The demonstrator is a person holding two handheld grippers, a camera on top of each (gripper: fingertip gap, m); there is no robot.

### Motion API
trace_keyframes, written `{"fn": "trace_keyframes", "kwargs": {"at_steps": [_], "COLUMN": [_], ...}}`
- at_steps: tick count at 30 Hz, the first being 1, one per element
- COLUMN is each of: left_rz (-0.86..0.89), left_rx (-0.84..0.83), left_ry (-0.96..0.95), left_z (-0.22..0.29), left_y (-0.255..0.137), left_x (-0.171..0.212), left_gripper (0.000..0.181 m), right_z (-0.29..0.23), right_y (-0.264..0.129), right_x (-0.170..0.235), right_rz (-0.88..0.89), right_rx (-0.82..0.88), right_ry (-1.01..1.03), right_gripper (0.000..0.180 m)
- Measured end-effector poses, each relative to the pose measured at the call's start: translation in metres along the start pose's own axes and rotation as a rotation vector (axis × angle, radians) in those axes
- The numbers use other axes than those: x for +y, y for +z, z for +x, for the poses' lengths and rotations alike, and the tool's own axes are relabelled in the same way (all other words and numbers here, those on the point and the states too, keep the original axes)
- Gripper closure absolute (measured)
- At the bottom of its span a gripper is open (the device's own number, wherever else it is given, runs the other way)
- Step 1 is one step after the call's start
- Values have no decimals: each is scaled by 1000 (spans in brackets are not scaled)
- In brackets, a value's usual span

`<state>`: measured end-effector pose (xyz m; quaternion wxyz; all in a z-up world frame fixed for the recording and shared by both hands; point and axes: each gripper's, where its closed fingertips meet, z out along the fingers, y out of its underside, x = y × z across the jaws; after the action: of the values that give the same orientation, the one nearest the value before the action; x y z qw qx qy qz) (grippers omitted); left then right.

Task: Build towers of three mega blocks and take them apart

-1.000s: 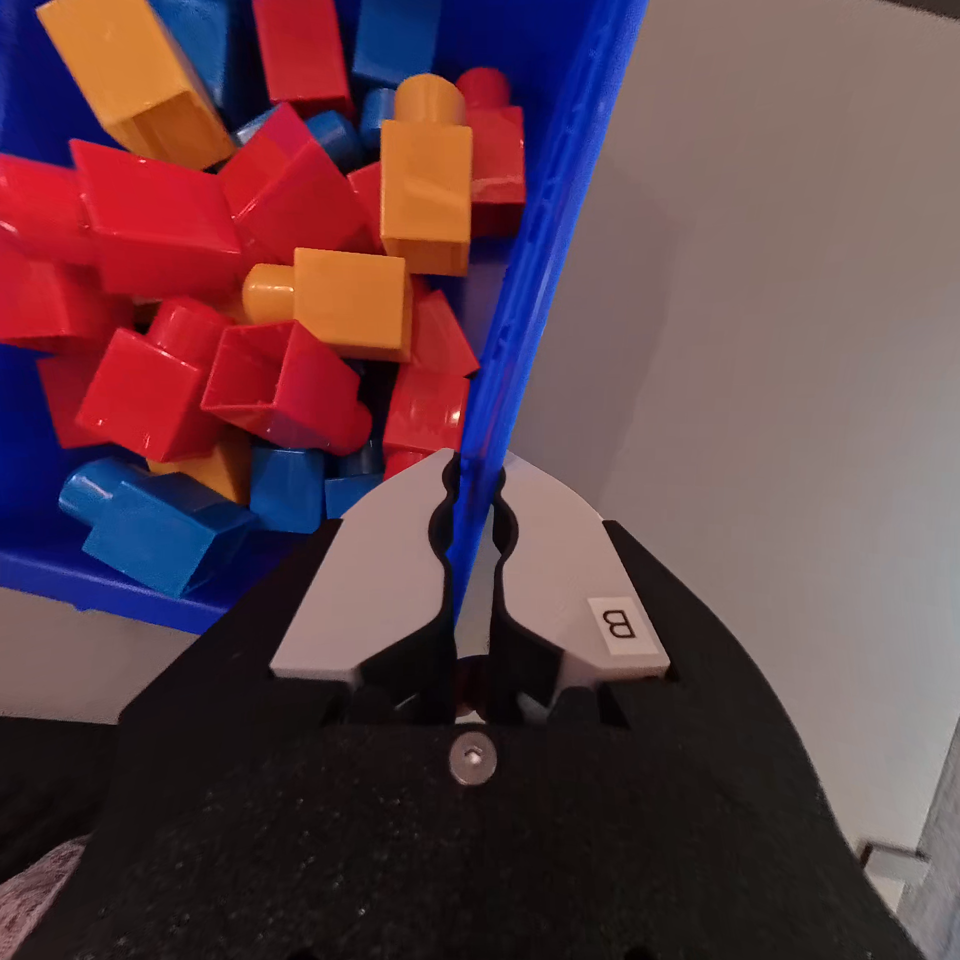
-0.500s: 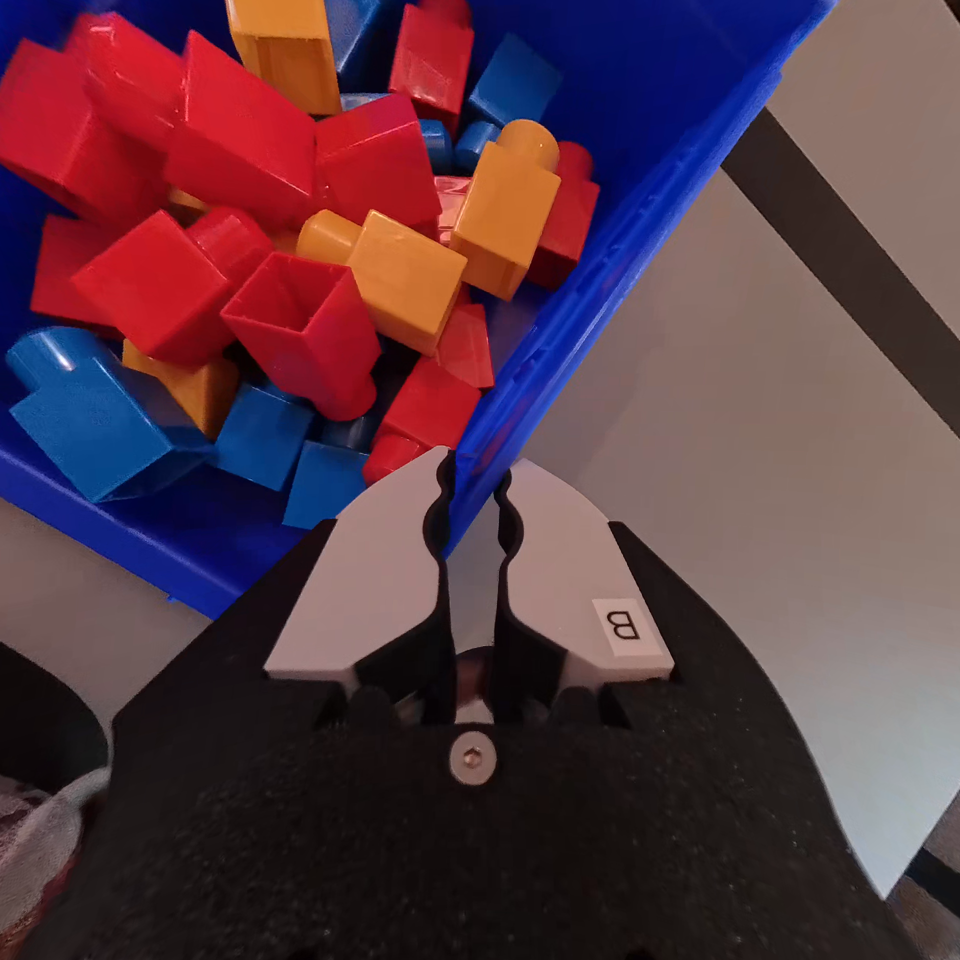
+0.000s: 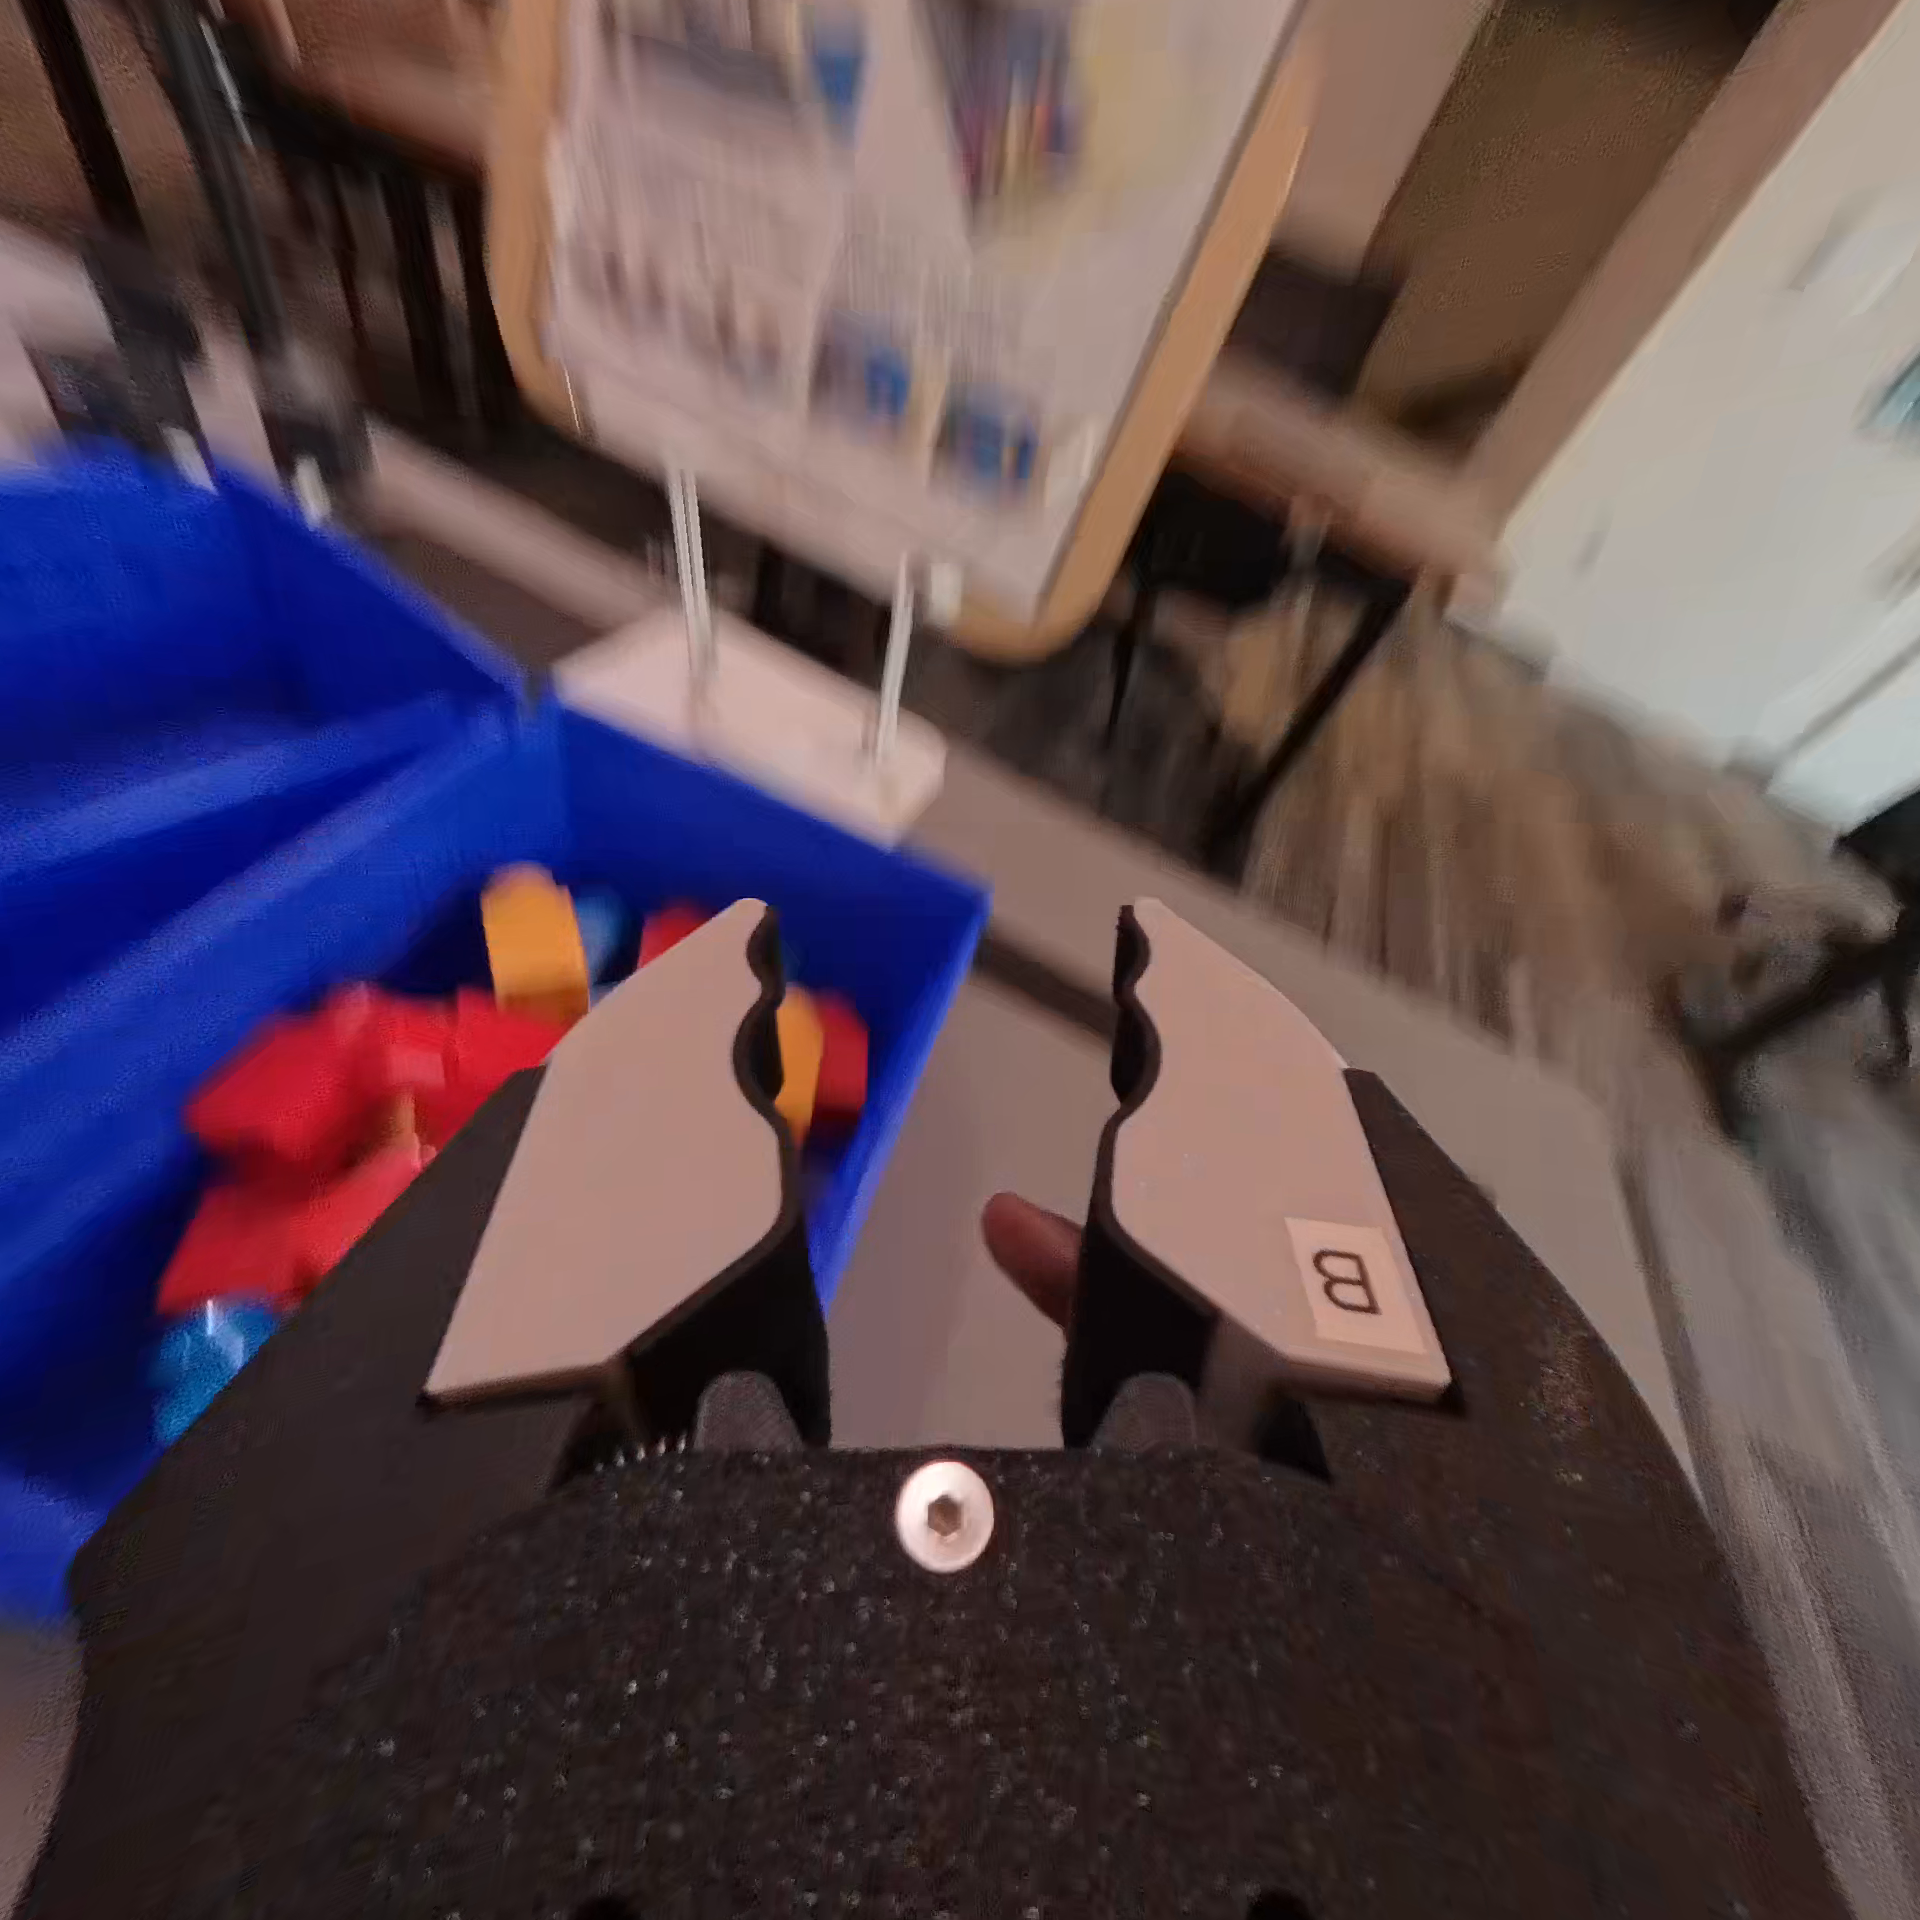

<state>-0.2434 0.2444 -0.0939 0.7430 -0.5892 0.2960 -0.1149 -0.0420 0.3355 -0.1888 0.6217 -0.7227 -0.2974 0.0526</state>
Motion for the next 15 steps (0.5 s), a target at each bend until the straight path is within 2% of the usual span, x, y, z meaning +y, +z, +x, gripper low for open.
{"fn": "trace_keyframes", "kwargs": {"at_steps": [1, 2, 4, 6, 8, 11, 13, 15], "left_rz": [70, 112, 119, 126, 129, 63, -19, -154], "left_rx": [9, 20, 31, 33, 56, 81, 44, 16], "left_ry": [-22, -24, 16, 35, -14, -145, -225, -294], "left_z": [12, 23, 40, 53, 72, 113, 135, 153], "left_y": [2, 2, -3, -19, -40, -71, -83, -86], "left_x": [-14, -23, -32, -35, -27, 16, 57, 102], "left_gripper": [69, 57, 37, 34, 39, 61, 79, 85], "right_z": [0, -2, -10, -24, -29, -38, -45, -53], "right_y": [-9, -22, -42, -59, -76, -95, -100, -100], "right_x": [-34, -64, -102, -124, -130, -100, -56, -1], "right_rz": [182, 334, 462, 496, 509, 502, 447, 353], "right_rx": [8, 1, -83, -213, -237, -209, -171, -119], "right_ry": [-16, -32, 15, 40, 47, 74, 131, 171], "right_gripper": [112, 109, 85, 62, 46, 45, 48, 54]}}
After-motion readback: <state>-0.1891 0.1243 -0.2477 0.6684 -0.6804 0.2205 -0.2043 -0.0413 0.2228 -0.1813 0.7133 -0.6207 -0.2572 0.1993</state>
